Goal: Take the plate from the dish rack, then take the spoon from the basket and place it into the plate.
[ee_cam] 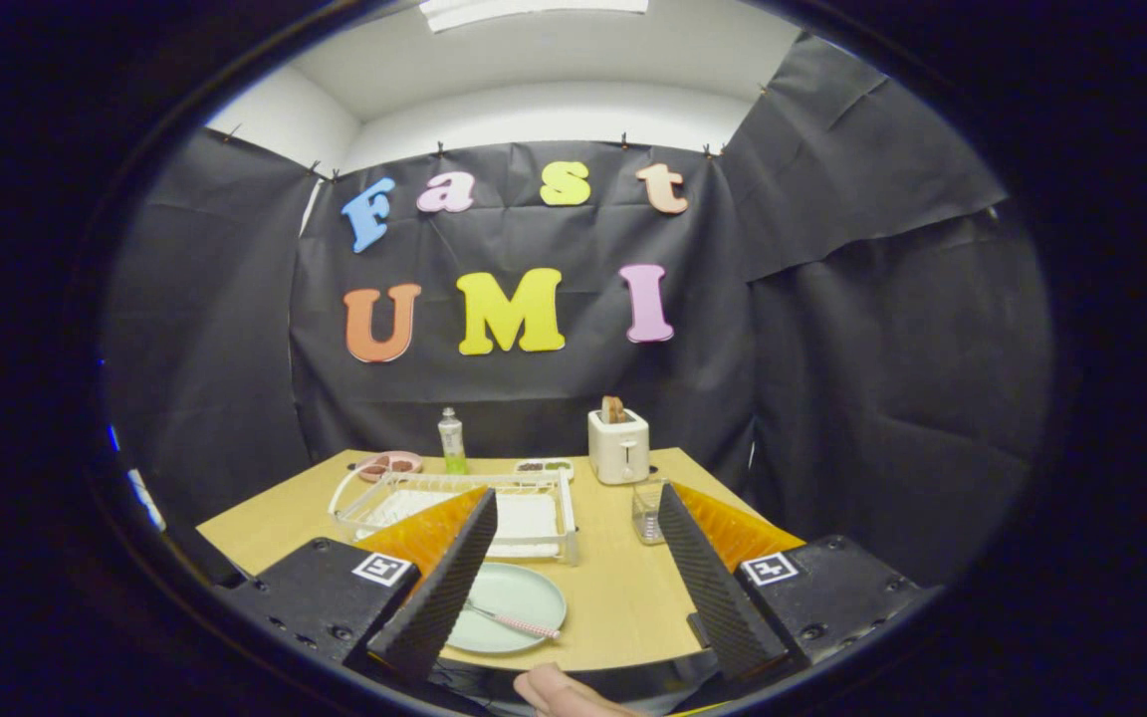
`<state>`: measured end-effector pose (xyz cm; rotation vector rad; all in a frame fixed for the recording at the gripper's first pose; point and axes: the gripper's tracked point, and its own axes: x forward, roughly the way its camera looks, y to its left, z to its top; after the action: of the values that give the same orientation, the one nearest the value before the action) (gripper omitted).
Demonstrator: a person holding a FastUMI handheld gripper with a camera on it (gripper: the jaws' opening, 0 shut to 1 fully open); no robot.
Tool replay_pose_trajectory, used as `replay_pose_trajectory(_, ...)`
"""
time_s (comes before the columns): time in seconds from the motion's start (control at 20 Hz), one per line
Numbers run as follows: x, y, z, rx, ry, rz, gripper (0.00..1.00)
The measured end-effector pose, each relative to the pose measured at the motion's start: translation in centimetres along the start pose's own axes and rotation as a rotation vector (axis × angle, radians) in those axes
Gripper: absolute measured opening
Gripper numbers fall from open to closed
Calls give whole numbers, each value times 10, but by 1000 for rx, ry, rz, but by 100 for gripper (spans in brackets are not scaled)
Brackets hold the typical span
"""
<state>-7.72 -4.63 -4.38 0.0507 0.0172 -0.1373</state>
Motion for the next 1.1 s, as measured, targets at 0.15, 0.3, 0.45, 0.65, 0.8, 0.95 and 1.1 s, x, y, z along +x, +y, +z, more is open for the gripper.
replay_pose_trajectory(0.15, -8, -4, 4, 21, -5, -11, 100)
replay_pose_trajectory(0.3, -9, -3, 6, 22, -16, -1, 100)
replay_pose_trajectory(0.45, -8, 0, 1, -14, -20, -5, 100)
replay_pose_trajectory(0.65, -6, 4, -7, -32, 7, -2, 100)
replay_pose_trajectory(0.8, -8, 4, -3, -32, -8, 6, 100)
replay_pose_trajectory(0.95, -11, 3, -4, -37, -19, 9, 100)
replay_pose_trajectory(1.1, -13, 4, -3, -47, -25, 20, 100)
